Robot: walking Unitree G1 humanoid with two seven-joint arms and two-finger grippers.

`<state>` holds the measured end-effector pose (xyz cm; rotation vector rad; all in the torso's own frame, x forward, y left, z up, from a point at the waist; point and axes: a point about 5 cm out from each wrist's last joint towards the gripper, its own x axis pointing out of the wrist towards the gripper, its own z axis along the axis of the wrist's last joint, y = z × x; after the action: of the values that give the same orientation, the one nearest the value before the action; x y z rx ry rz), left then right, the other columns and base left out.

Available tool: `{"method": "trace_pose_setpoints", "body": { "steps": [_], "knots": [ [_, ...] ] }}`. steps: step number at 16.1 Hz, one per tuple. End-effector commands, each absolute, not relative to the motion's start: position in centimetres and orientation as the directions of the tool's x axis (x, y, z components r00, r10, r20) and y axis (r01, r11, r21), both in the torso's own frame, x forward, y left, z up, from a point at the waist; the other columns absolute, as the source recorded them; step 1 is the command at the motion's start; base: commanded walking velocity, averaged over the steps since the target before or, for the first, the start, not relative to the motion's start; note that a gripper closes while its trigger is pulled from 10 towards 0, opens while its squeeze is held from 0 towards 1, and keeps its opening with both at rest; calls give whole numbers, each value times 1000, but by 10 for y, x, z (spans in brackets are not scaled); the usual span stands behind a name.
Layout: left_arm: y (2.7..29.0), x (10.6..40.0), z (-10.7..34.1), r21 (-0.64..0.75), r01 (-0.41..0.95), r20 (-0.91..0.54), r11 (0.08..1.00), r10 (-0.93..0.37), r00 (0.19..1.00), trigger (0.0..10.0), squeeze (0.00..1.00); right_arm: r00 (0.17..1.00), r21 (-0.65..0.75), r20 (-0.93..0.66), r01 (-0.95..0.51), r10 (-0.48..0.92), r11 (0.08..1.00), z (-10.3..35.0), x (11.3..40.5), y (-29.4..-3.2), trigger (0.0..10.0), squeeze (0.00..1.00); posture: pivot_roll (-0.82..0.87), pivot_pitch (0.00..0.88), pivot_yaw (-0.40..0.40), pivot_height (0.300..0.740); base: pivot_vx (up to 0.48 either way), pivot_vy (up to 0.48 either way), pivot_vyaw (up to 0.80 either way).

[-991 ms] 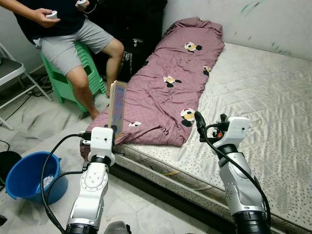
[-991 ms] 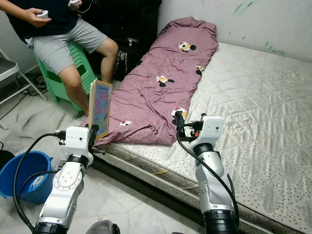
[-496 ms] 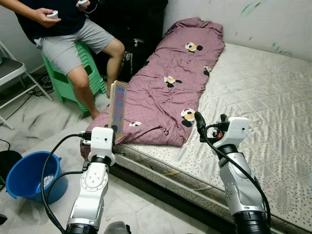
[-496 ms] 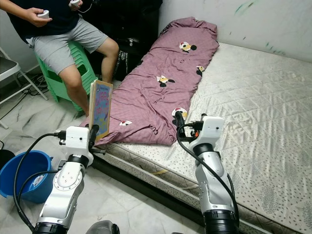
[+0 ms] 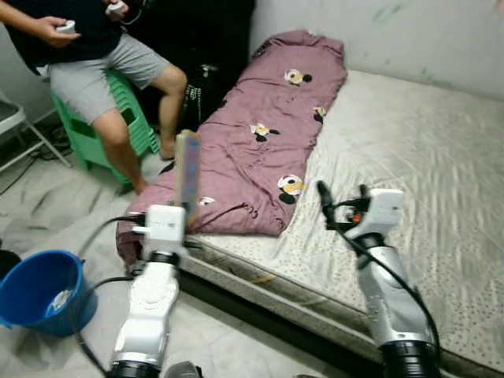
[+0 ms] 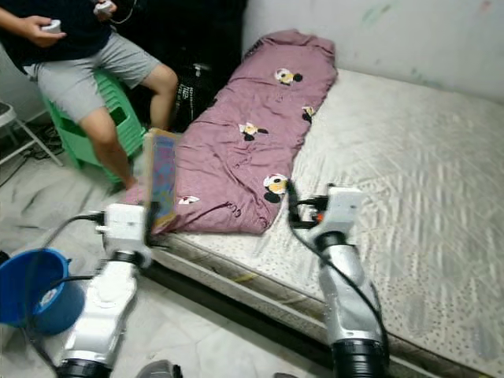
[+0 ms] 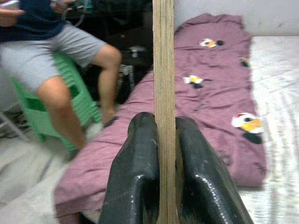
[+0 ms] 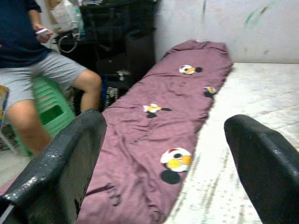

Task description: Clean up the room

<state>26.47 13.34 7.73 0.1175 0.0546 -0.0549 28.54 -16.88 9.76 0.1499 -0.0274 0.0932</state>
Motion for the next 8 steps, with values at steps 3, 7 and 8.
{"method": "trace_pose_setpoints", "body": {
  "steps": [3,7,8],
  "knots": [
    [138,267,88,125,40,-2,991,-40,999,10000,0,995,149,27,-103,100,983,96,286,-165,10000,0,-31,0,8,740,0,-480,0],
    [138,267,88,122,44,-3,992,-44,999,10000,0,995,147,23,-101,98,984,95,285,-166,10000,0,-31,0,7,740,0,-480,0],
    [138,267,87,123,44,-3,991,-44,999,10000,0,995,149,21,-101,99,984,95,285,-166,10000,0,-31,0,7,740,0,-480,0]
  ]
}}
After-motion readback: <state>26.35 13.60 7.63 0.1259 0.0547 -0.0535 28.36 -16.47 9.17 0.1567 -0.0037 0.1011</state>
